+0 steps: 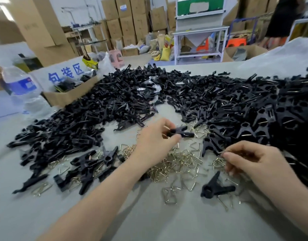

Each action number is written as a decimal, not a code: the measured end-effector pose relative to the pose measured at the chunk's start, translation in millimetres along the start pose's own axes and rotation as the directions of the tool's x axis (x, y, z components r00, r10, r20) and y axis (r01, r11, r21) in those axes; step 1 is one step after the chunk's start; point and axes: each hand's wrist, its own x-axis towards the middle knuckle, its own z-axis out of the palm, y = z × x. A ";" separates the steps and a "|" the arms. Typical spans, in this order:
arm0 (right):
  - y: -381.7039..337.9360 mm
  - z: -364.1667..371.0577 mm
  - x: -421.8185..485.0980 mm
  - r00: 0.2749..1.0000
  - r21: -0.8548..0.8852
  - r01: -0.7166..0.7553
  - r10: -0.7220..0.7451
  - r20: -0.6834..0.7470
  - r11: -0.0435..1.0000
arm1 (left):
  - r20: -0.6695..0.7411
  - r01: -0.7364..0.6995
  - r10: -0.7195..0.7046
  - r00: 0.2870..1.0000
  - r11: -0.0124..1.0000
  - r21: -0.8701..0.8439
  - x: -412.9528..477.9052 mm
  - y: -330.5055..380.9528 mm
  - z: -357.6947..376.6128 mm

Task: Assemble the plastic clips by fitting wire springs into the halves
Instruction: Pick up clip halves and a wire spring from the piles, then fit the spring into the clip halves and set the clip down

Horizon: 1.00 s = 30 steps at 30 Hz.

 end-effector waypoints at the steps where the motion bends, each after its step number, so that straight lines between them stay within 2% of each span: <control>1: 1.1 -0.9 0.8 0.999 0.066 -0.036 0.037 -0.010 0.997 | -0.032 -0.009 0.010 0.999 0.999 0.033 5.1 0.2 -3.4; 3: 2.7 -1.6 1.8 0.995 0.150 -0.094 0.098 -0.021 0.984 | -0.092 0.023 -0.009 0.996 0.988 0.154 21.8 -5.1 -19.6; 5: 3.5 -1.0 2.2 0.993 0.178 -0.110 0.116 -0.025 0.978 | -0.012 0.100 -0.102 0.995 0.947 0.306 37.6 -15.6 -42.0; 7: 3.4 -1.5 1.9 0.993 0.166 -0.101 0.109 -0.042 0.981 | 0.058 0.165 -0.201 0.978 0.909 0.382 47.2 -29.1 -64.5; 10: 5.1 -1.5 0.7 0.992 0.168 -0.108 0.117 -0.045 0.980 | -0.086 0.186 -0.165 0.983 0.872 0.452 56.0 -52.5 -87.6; 14: 8.5 -1.1 2.5 0.995 0.152 -0.091 0.097 -0.038 0.984 | -0.031 0.201 -0.227 0.973 0.784 0.587 54.6 -76.7 -80.6; 18: 9.5 -1.5 0.9 0.999 0.138 -0.034 0.037 -0.019 0.990 | -0.146 0.153 -0.088 0.985 0.834 0.530 52.9 -86.8 -69.2; 23: 11.4 -0.5 1.7 1.000 0.193 -0.018 0.020 -0.008 0.981 | -0.193 0.140 -0.051 0.980 0.868 0.477 47.6 -78.3 -63.8; 25: 11.2 0.3 1.6 1.000 0.216 -0.008 0.014 -0.028 0.976 | -0.289 0.111 0.004 0.957 0.918 0.380 40.1 -57.4 -63.1; 27: 7.6 0.7 0.9 0.998 0.248 -0.002 0.016 -0.057 0.969 | -0.339 0.024 0.053 0.939 0.976 0.217 28.6 -22.0 -52.7; 28: 4.0 1.8 0.3 0.998 0.276 -0.006 0.024 -0.063 0.961 | -0.309 -0.044 0.076 0.948 0.993 0.111 21.1 -1.7 -41.3; 30: -0.3 3.6 -1.1 0.997 0.363 -0.015 0.043 -0.070 0.932 | -0.163 -0.156 0.142 0.976 0.985 -0.078 5.6 36.7 -4.4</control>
